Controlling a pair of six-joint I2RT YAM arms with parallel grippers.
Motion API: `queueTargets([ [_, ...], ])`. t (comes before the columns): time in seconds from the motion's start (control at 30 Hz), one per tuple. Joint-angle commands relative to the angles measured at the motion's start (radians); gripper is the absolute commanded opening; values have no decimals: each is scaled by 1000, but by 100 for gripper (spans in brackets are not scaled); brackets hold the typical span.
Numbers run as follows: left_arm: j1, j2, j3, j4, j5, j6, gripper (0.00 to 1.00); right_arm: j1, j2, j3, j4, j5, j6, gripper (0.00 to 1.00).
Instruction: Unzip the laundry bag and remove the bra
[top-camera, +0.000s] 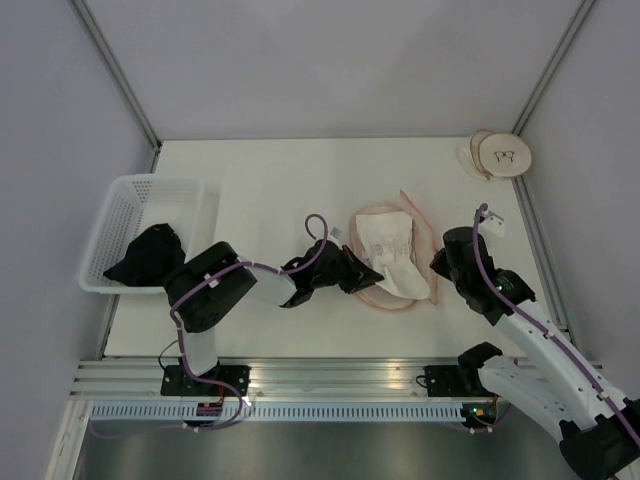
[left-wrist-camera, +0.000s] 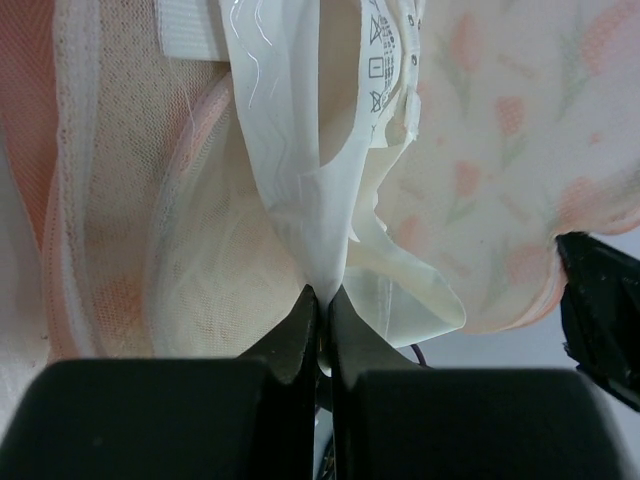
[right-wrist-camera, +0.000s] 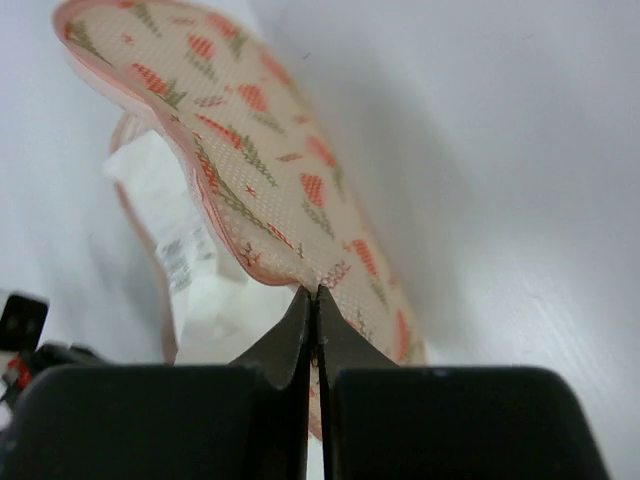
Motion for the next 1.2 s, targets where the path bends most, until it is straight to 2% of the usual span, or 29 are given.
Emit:
queueTargets([
  [0.0, 1, -31, -19, 67, -24, 3, 2, -4, -1, 81, -233, 412, 167, 0],
  [0.07, 2, -53, -28, 56, -26, 15, 2, -4, -31, 71, -276, 476, 230, 2],
  [0.1, 4, -59, -34, 49, -24, 22, 2, -4, -47, 55, -287, 535, 288, 6],
  [0.13, 4, -73, -36, 41, -23, 28, 2, -4, -50, 46, -308, 560, 318, 14],
  [0.17, 4, -80, -39, 30, -23, 40, 2, -3, -48, 35, -314, 582, 335, 27],
  [0.2, 5, -88, -39, 12, -21, 46, 2, -6, -30, 34, -317, 594, 337, 41],
  [0.23, 5, -94, -41, 7, -18, 49, 2, -7, -16, 34, -339, 611, 352, 61],
  [0.33, 7, -111, -41, 4, 8, 54, 2, -6, 19, 58, -373, 599, 335, 71],
  [0.4, 7, -126, -41, 7, 29, 49, 2, -3, -31, 43, -328, 568, 266, 73],
  [0.43, 7, -134, -41, 15, 32, 49, 2, -4, -59, 29, -223, 538, 145, 74],
  [0.5, 7, -160, -33, 4, 37, 58, 2, -4, -143, -26, -105, 365, 38, 76],
  [0.57, 10, -179, -22, 7, 34, 81, 2, -3, -185, -49, -28, 235, -11, 77],
  [0.63, 19, -214, 4, -17, 35, 115, 2, -4, -217, -69, -8, 190, -31, 77],
  [0.73, 54, -275, 70, -129, 17, 207, 2, -4, -228, -93, 15, 122, -67, 76],
  [0.87, 126, -366, 194, -339, -91, 414, 2, -3, -225, -110, 28, 42, -93, 76],
  [1.1, 359, -496, 378, -683, -129, 701, 2, -4, -217, -140, 78, -30, -114, 75],
  [1.17, 424, -548, 418, -740, -196, 781, 2, -4, -207, -143, 86, -50, -121, 75],
])
